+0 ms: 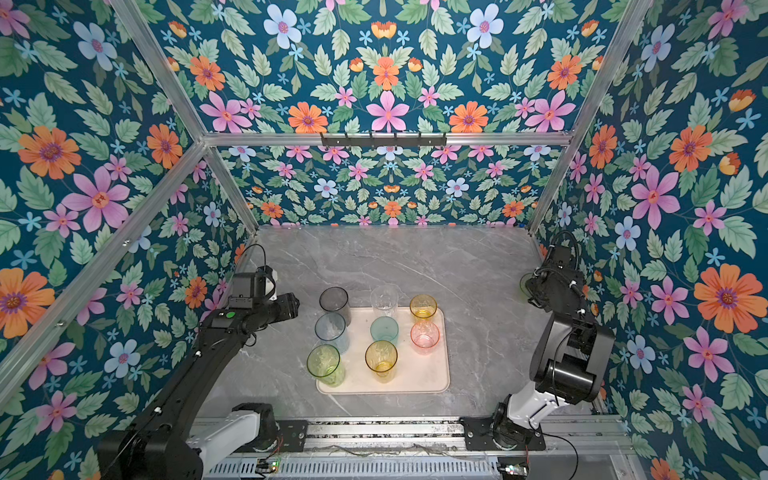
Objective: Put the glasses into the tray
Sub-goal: 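Lift the green glass with the right gripper and carry it toward the tray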
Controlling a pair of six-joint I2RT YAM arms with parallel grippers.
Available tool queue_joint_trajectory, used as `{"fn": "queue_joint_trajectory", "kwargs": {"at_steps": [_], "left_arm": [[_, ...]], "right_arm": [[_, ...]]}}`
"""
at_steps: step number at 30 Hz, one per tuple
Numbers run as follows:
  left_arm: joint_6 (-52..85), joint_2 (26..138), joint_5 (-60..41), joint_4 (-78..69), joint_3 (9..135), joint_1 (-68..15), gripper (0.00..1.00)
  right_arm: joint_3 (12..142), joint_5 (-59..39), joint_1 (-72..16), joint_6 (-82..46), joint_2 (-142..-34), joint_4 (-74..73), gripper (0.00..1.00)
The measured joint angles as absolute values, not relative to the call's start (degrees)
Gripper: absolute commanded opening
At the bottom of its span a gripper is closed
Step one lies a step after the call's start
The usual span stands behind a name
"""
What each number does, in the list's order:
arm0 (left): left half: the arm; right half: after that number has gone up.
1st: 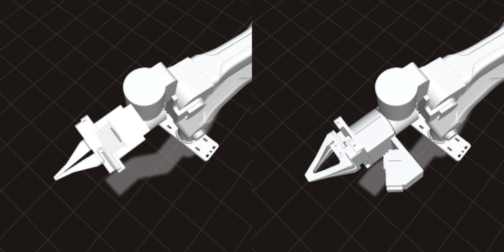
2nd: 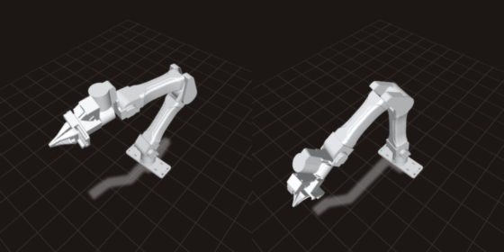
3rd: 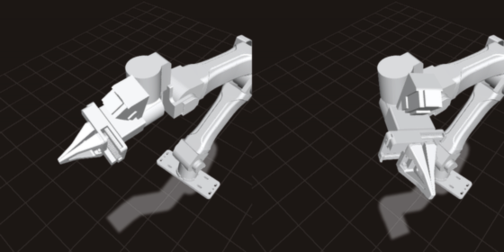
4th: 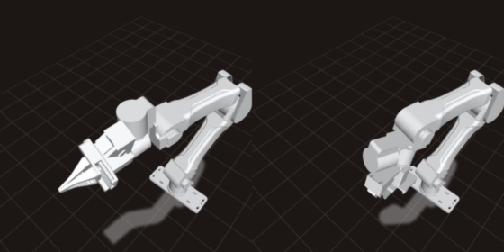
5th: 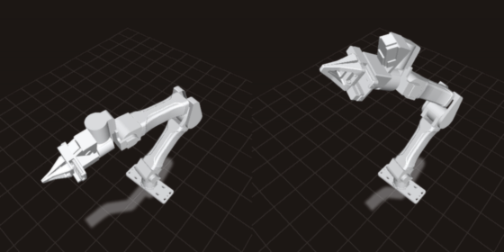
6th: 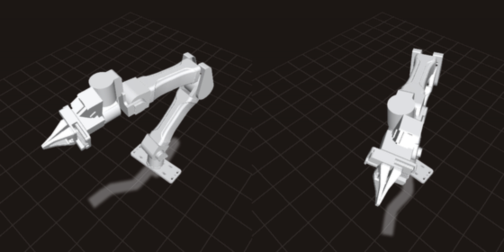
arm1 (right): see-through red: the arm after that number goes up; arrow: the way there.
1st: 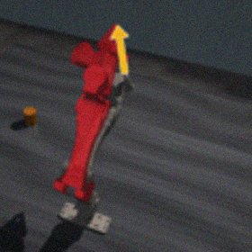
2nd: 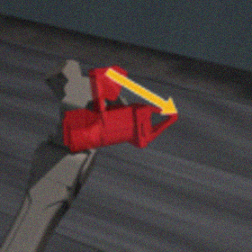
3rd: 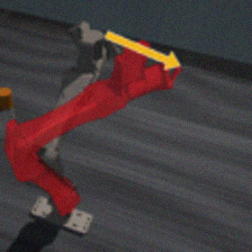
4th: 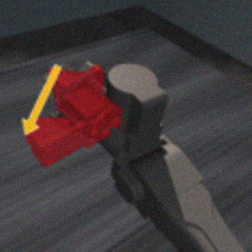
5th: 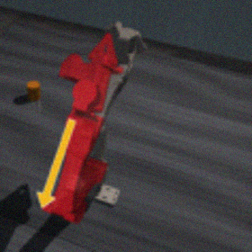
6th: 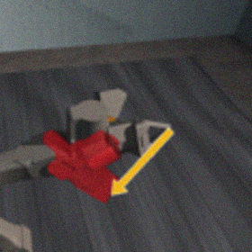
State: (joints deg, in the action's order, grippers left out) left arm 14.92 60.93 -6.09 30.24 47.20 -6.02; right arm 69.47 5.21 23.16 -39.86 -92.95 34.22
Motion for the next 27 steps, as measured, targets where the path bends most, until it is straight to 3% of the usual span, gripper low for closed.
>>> {"fn": "queue_joint_trajectory", "kwargs": {"at_steps": [18, 27], "left_arm": [[14.92, 60.88, -6.50, 30.24, 47.20, -6.02, 0.69], [14.92, 60.77, -7.11, 30.24, 47.20, -6.02, 0.69]], "right_arm": [[73.95, 0.23, 18.83, -31.27, -89.21, 43.90, 0.00], [74.17, -1.48, 10.55, -28.05, -85.73, 48.05, 0.00]]}}
